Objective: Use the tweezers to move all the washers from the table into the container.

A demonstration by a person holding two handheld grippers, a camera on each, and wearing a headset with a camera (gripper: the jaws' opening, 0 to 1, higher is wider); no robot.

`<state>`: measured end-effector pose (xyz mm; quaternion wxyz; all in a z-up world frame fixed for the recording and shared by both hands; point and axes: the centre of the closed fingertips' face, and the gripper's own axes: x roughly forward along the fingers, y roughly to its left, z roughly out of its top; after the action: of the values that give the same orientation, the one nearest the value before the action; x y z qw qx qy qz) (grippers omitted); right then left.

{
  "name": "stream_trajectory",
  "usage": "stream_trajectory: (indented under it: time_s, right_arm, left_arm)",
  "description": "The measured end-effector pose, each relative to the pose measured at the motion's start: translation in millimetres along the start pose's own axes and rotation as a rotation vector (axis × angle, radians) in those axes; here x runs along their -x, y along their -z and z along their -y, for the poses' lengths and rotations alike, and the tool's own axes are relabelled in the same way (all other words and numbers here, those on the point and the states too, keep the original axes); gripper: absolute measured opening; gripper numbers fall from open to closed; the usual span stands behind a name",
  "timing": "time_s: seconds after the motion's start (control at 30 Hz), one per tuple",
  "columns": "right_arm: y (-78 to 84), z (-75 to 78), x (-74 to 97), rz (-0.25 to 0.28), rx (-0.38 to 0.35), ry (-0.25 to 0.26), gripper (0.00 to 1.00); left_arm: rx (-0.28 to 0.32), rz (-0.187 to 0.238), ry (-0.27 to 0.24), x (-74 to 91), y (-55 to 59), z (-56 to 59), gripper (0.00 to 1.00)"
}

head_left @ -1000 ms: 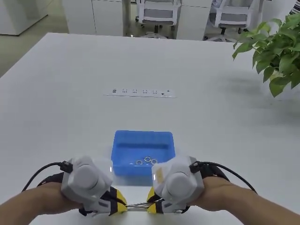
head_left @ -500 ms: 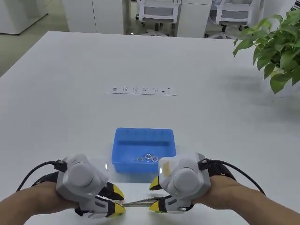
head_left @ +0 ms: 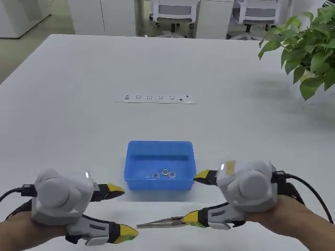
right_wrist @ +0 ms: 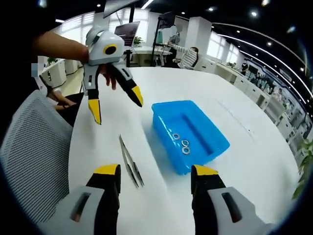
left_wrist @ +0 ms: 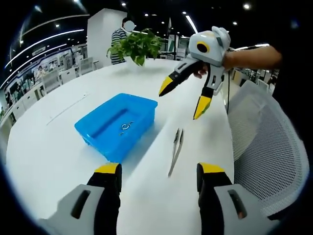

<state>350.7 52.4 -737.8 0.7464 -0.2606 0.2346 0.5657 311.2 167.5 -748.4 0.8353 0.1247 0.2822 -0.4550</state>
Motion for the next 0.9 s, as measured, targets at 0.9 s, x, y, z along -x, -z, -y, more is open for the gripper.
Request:
stream_trajectory:
  time_s: [0.9]
  right_arm:
    - [22.1,0.6,66.3,0.151,-0.196,0.152,1.0]
  left_arm:
    - [0.018,0.122,-0.129,24.4,-37.1,0.2,0.99]
